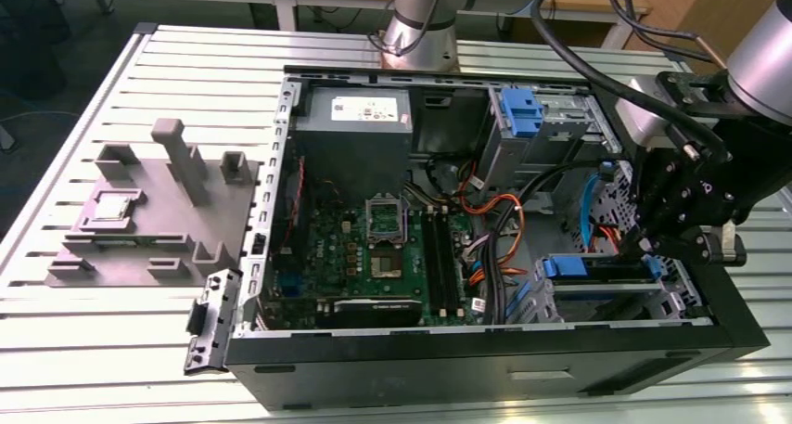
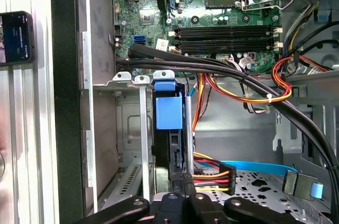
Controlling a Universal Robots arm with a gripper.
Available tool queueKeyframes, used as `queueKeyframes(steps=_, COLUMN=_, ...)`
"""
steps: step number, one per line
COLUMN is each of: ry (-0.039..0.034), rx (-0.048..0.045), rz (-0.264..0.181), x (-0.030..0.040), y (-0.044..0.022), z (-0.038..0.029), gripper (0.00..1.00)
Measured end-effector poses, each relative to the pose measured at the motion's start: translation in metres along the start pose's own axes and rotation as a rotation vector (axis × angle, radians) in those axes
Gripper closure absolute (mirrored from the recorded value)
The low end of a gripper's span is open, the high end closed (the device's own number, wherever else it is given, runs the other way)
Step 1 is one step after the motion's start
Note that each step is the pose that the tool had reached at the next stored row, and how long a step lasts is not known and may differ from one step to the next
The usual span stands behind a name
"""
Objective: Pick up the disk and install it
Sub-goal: 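Insert the second disk wire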
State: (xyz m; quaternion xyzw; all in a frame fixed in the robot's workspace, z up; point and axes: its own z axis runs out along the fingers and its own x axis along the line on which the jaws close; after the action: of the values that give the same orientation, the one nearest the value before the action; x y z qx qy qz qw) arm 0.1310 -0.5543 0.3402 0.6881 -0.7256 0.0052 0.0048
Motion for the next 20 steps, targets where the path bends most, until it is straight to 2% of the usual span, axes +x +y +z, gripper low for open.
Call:
queueKeyframes(steps=13, ry=-0.0009, rx=-0.0032, rz=0.000, x=0.0001, y=0.0016, z=-0.0009, gripper=0.90)
queueKeyframes(steps=15, ry=-0.0025, rx=-0.0039, rz=0.000, x=0.0002, y=0.0027, z=-0.0037, gripper=0.90)
queueKeyframes(steps=20, ry=-0.0038, rx=-0.0052, rz=0.000, x=-0.0002, y=0.0034, z=-0.0172, gripper=0.90)
